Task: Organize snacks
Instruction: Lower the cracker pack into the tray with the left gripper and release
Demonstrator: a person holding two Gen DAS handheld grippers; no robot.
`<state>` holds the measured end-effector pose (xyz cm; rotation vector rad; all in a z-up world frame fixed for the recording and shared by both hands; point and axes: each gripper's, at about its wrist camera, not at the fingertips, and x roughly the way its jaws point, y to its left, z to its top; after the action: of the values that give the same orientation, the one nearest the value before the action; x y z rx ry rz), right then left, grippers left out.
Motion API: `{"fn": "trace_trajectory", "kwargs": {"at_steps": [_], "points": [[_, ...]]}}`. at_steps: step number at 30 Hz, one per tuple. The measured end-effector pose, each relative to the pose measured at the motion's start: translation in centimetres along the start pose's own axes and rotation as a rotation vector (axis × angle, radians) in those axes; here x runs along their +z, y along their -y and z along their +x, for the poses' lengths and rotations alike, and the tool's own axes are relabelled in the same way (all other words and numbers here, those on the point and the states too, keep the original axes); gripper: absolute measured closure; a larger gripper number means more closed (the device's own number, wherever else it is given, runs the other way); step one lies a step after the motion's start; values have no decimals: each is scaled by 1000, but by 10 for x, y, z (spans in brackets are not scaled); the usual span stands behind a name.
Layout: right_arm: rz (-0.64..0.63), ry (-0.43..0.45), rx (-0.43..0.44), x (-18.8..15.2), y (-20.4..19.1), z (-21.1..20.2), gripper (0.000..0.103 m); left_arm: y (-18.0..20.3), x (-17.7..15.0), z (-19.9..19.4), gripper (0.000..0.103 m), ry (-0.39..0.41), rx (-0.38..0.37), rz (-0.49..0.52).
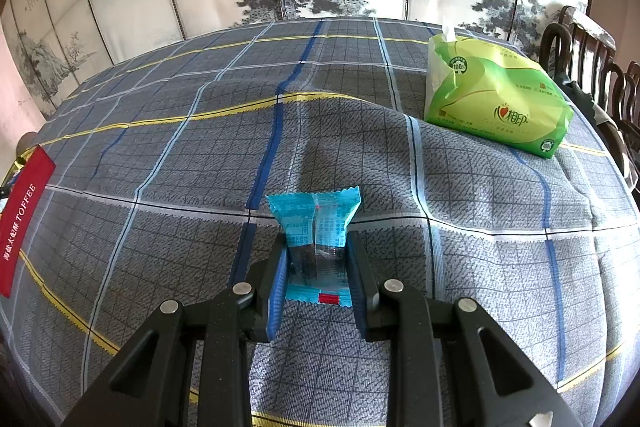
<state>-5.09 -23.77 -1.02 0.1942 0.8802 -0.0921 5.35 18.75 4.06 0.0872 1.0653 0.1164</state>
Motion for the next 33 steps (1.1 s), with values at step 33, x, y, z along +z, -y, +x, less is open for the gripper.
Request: {"fn": "trace_trajectory", "kwargs": {"at_steps": [33], "points": [[-26, 1, -85, -2, -13, -5, 79, -6, -49, -52, 43, 87, 17, 18]]}}
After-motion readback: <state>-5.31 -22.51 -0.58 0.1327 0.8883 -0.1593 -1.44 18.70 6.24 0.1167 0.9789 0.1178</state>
